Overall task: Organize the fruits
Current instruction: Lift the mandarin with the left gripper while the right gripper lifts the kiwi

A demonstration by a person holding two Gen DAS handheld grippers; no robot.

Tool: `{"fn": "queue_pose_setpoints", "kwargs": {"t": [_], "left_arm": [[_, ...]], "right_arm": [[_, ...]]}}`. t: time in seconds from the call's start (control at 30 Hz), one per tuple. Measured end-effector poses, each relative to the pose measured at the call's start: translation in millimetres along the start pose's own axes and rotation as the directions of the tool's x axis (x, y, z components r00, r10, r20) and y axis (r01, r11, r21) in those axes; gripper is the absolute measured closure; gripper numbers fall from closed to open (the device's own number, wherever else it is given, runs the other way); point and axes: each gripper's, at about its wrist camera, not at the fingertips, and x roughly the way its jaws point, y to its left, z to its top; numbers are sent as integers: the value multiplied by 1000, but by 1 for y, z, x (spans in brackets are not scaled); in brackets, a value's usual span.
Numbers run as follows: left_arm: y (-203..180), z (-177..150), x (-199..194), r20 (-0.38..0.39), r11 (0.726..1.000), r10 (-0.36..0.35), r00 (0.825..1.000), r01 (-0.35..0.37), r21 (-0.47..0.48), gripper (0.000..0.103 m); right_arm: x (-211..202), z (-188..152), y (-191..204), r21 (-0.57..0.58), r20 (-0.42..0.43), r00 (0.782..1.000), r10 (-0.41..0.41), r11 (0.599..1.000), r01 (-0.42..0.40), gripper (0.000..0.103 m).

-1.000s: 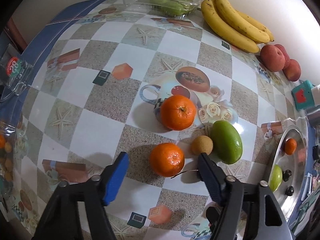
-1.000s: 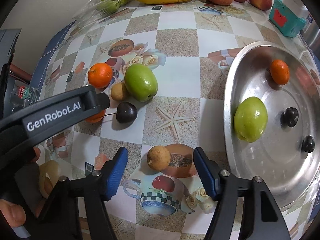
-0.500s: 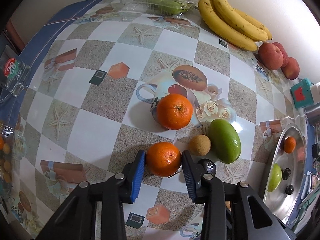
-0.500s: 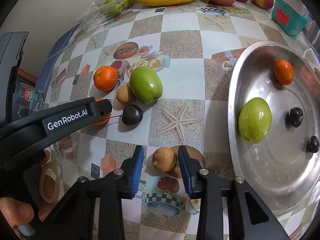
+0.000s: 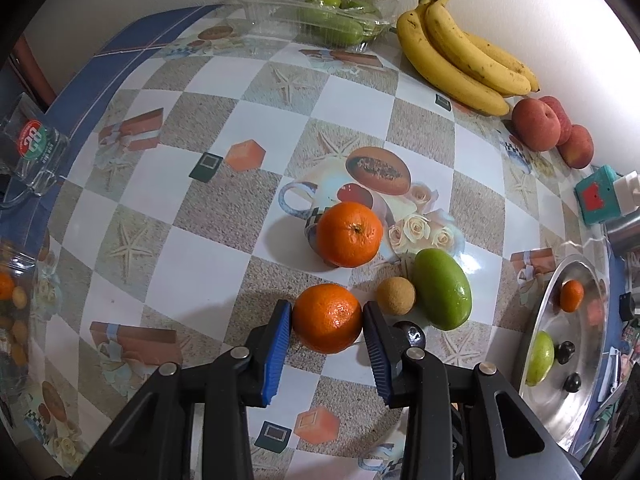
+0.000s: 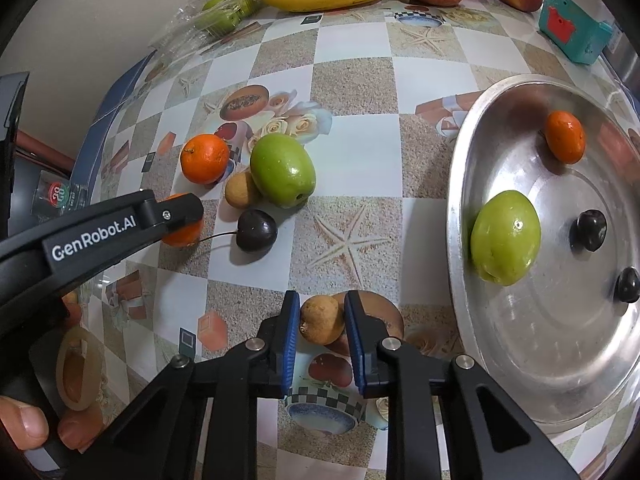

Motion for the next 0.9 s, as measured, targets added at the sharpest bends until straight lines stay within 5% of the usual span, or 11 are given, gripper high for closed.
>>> {"fn": "queue_pose_setpoints", "kwargs": {"t": [0.9], "left_arm": [[3, -2, -32, 76, 1000, -11, 997, 11, -3, 64]], "right_arm": [[-37, 3, -8, 29, 92, 994, 66, 997, -68, 81]]}}
